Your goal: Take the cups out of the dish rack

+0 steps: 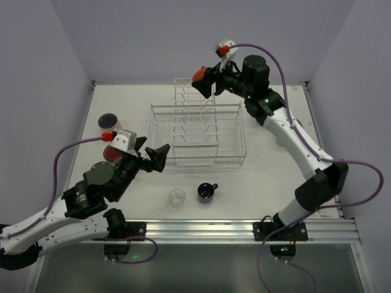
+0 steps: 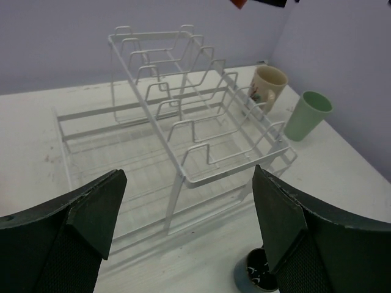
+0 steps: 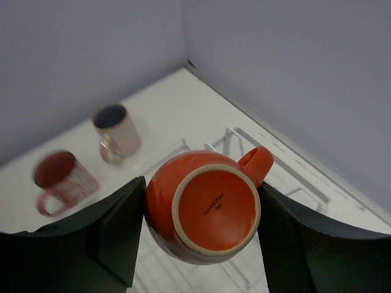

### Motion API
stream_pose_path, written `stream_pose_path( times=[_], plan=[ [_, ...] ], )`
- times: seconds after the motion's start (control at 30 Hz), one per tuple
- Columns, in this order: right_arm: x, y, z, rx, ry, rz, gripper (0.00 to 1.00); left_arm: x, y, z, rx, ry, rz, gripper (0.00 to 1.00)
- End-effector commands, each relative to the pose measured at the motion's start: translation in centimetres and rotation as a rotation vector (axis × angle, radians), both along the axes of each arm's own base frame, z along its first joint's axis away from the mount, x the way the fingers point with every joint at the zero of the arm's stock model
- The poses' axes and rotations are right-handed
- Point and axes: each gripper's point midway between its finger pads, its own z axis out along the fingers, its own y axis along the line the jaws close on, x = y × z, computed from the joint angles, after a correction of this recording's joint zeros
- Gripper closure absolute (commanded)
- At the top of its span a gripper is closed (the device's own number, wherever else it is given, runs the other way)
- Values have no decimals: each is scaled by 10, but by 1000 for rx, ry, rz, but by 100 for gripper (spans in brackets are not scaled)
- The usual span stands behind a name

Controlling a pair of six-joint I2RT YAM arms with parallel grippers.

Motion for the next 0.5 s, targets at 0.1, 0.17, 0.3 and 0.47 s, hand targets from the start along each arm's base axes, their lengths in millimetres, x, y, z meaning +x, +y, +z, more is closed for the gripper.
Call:
stream_pose_path(
  times=[0.1, 0.17, 0.3, 0.47],
  plan=[
    [-106, -31, 51, 647, 213, 59, 72, -19, -77, 79, -324, -103, -322, 15],
    [-138, -47, 68, 817, 294, 89, 72, -28, -110, 84, -319, -103, -453, 21],
    [-173, -63, 46, 1011, 473, 139, 74, -47, -161, 88, -316, -82, -676, 30],
    [-204, -89, 38, 1150, 546, 140, 76, -55, -180, 97, -364, -97, -749, 35]
  ],
)
